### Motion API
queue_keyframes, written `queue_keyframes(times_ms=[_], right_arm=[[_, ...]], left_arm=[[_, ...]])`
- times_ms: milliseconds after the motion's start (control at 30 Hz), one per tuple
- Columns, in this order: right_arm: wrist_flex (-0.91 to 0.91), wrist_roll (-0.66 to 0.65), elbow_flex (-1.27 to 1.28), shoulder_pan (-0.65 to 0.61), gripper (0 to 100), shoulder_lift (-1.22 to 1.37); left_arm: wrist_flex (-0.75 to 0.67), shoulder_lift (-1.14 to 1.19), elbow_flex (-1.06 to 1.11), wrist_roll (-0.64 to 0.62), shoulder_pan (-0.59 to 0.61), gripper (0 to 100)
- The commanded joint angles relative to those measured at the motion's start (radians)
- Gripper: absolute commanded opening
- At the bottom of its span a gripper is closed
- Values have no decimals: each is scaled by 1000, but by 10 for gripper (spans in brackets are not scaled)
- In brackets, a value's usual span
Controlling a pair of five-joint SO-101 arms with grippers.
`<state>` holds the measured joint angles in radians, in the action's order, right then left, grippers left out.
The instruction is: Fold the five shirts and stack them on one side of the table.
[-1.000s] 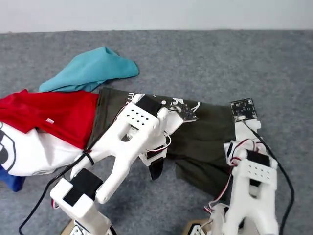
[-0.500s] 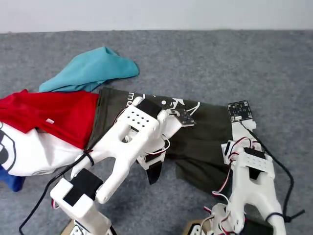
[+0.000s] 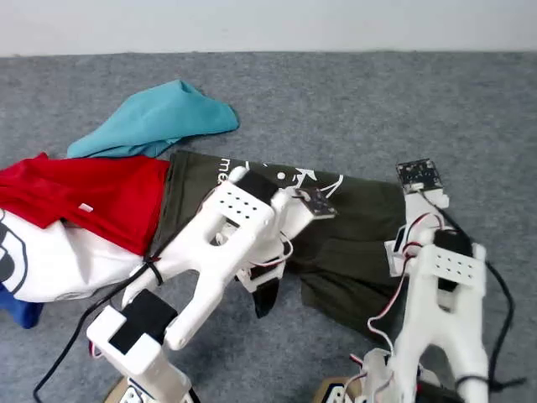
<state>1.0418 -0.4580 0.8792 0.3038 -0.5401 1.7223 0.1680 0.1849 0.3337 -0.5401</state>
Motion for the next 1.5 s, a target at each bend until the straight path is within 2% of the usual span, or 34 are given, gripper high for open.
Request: queue_keyframes(times_ms=[0,133,233,333,433,600,867,1100,1333,1467], right_arm=[[154,0,-72,-2,151,-136],[223,-40,-69,2,151,-243],[237,-41,-72,51,151,-291],[223,-38,-77,188,151,-318],[223,-38,-75,326,151,-318],[226,-48,-72,446,151,-323],[232,-71,-71,453,151,-323],[232,-72,-71,453,151,-323],[232,-69,-69,453,151,-323],[234,-69,-69,453,151,-323]], left_arm=[[-44,-52,-4,2,-68,268],[-157,-26,-2,-83,-123,269],[-219,44,-12,-140,-144,268],[-253,112,-51,-196,-166,258],[-247,170,-108,-199,-187,229],[-253,249,-162,-204,-222,222],[-256,318,-236,-199,-233,206],[-278,336,-232,-198,-241,12],[-272,342,-236,-199,-292,14],[-184,342,-282,-199,-334,14]])
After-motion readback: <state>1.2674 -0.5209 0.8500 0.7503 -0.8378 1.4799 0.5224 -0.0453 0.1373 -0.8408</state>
